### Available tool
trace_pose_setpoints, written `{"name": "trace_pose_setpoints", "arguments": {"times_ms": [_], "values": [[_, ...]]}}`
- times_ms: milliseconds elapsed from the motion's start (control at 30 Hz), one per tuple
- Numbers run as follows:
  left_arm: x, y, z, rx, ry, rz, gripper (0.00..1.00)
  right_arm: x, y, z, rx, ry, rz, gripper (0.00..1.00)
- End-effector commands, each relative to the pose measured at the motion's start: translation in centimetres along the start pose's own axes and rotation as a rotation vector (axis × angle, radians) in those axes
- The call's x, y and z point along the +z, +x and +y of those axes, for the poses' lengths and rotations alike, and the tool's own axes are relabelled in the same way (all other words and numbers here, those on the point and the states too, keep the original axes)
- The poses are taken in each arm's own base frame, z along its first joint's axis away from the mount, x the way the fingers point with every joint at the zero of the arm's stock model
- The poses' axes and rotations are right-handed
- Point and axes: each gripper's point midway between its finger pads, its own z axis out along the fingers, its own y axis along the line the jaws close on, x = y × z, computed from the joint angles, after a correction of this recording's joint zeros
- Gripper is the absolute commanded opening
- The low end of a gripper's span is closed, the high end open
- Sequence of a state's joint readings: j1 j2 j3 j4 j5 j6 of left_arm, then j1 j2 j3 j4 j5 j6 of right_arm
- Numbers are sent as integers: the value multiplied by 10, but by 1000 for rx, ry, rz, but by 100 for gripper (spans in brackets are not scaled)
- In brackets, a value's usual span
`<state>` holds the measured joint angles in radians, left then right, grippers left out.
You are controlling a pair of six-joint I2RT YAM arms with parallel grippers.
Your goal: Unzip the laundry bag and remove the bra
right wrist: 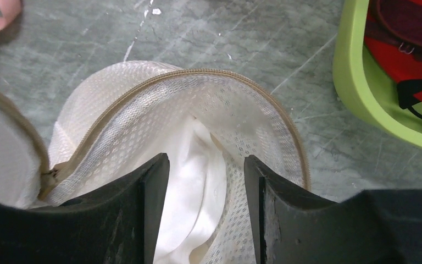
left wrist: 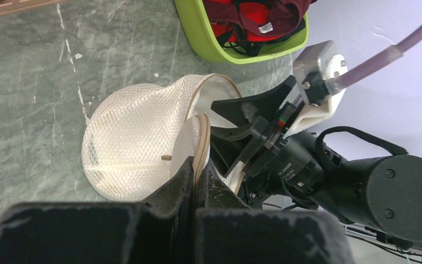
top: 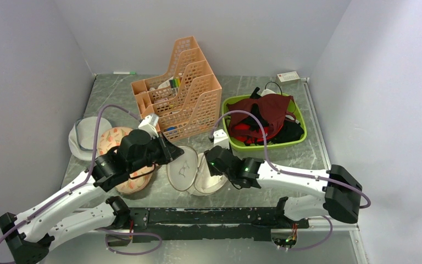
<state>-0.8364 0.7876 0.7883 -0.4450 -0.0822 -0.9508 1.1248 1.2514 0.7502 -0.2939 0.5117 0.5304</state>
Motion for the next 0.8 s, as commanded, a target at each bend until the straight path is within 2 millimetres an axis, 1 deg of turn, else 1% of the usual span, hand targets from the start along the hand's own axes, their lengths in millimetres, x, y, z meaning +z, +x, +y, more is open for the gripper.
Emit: {"name": "trace_pose_setpoints", "arguments": {"times_ms": [0, 67, 133, 267, 433, 500, 600, 700, 767], "values": [[0, -3, -10, -2, 38, 2, 7, 13, 11, -4, -16, 31, 15, 52], [-1, -4, -11, 0, 38, 1, 7, 18, 15, -3, -28, 39, 27, 49], [-2, -5, -10, 4, 34, -3, 7, 21, 19, -3, -38, 47, 45, 44], [-3, -5, -8, 5, 28, -5, 7, 22, 18, 11, -26, -17, 51, 38], [-2, -5, -8, 4, 28, -8, 7, 19, 13, 18, -3, -51, 43, 29], [-2, -5, -8, 6, 30, -6, 7, 20, 15, 19, 3, -59, 43, 25], [-2, -4, -7, 6, 27, -4, 7, 24, 19, 14, -3, -26, 49, 25], [-4, -5, -8, 5, 28, -8, 7, 29, 23, 7, -18, 18, 44, 35], [-5, -5, -7, 4, 27, -9, 7, 34, 27, 3, -31, 42, 50, 38]]}}
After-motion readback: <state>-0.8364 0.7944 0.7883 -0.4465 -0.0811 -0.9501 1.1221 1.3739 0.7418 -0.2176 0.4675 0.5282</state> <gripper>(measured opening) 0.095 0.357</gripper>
